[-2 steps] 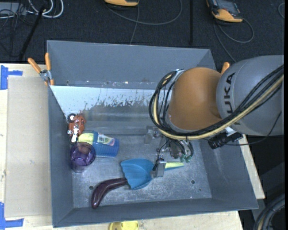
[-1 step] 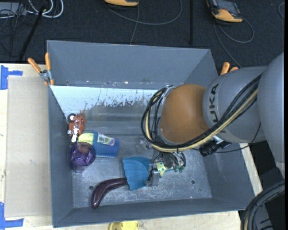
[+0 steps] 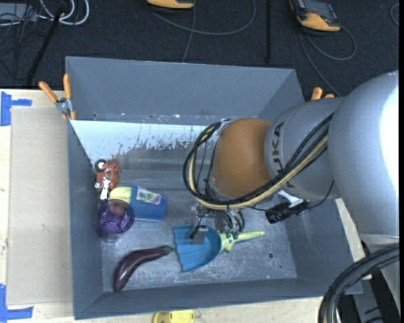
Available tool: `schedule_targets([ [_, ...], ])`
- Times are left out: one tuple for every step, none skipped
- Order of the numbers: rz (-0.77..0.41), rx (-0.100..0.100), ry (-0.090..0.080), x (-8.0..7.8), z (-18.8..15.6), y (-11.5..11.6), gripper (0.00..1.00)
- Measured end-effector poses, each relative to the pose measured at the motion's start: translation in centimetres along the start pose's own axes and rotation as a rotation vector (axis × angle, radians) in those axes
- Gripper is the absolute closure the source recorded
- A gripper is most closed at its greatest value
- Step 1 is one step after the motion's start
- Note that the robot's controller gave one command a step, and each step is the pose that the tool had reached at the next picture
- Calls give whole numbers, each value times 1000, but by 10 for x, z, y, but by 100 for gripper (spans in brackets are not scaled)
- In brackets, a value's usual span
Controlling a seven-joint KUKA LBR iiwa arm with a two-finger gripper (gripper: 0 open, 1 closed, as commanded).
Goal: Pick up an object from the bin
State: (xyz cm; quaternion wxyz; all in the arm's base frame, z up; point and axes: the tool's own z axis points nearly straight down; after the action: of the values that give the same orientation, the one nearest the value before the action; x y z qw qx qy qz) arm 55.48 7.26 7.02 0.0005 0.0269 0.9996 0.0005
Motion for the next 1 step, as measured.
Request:
schedule_targets([
  [0,0,0,0,0,0,100],
])
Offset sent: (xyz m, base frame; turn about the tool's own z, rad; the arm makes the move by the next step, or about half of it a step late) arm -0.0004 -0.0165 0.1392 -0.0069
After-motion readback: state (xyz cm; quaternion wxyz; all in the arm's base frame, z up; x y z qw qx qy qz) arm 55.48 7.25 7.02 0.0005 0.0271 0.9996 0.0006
